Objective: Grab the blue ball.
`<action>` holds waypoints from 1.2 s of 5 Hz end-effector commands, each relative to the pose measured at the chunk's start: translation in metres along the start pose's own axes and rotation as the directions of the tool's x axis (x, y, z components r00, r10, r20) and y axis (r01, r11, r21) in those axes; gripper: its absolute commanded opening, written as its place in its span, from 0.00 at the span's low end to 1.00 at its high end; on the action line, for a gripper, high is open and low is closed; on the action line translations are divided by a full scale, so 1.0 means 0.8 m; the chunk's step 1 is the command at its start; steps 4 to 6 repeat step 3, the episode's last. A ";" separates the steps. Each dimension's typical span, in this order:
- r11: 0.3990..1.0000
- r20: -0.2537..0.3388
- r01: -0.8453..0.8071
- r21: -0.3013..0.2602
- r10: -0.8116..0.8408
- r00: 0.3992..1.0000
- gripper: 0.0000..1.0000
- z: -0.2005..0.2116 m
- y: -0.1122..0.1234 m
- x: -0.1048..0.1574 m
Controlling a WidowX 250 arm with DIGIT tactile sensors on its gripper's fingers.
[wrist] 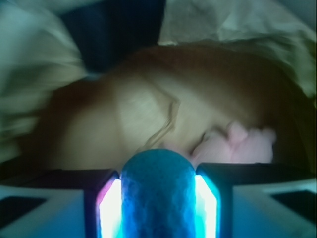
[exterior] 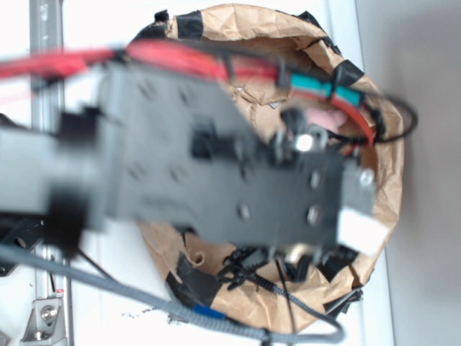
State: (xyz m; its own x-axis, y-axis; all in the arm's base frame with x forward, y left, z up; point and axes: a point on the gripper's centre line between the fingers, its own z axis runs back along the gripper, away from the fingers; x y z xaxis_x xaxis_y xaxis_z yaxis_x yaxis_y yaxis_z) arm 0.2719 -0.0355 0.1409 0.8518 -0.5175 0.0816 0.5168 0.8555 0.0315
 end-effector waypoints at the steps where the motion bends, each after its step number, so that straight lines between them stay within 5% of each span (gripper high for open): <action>1: 0.920 0.091 -0.388 -0.052 0.391 0.916 0.00 0.070 -0.002 -0.014; 6: 0.902 0.074 -0.433 -0.015 0.432 0.899 0.00 0.062 0.002 -0.020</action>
